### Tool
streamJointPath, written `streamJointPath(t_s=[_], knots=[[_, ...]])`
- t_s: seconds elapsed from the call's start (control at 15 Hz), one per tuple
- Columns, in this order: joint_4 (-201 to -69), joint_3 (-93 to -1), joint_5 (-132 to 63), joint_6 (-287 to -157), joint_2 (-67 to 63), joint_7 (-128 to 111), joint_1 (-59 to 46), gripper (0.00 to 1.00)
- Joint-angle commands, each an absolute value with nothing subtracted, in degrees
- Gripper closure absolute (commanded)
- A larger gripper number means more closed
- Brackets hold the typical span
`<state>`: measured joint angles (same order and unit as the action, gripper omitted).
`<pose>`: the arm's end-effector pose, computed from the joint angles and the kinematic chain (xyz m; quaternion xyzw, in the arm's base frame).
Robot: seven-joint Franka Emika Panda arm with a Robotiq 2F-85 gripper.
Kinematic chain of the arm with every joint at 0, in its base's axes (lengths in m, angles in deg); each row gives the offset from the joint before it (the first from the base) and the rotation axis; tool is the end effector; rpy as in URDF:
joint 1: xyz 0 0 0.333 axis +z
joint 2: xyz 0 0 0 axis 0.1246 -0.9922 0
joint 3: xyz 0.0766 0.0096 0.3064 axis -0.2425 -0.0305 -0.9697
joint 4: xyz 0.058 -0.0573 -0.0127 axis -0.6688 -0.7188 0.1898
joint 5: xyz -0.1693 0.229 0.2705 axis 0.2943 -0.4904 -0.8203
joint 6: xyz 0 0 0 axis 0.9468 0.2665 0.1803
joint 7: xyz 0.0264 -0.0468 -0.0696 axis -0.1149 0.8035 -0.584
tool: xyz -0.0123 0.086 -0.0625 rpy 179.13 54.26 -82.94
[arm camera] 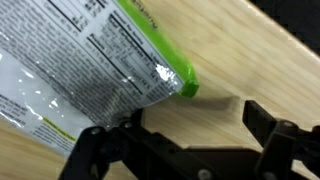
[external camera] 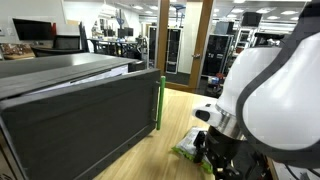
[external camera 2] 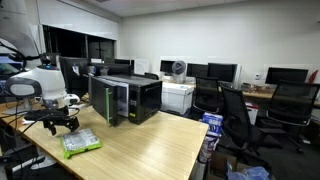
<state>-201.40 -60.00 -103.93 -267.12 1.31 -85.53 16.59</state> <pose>0.3242 0.1190 0.1516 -0.9420 -0.3272 -0.0665 0.0333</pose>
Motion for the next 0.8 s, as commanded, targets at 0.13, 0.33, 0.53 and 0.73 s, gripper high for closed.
streamJointPath(t_s=[0.13,0.33,0.53,0.73], knots=[[-201.24,-53.16,-102.92,-276.38,-3.07,-86.64,13.9,0.0],[-198.07,-47.65,-101.38,-280.46,-6.36,-86.92,11.85,0.0],[-193.41,-44.51,-102.46,-277.34,-5.75,-84.95,12.31,0.0],[-192.31,-44.16,-102.77,-274.0,-2.03,-84.86,15.17,0.0]])
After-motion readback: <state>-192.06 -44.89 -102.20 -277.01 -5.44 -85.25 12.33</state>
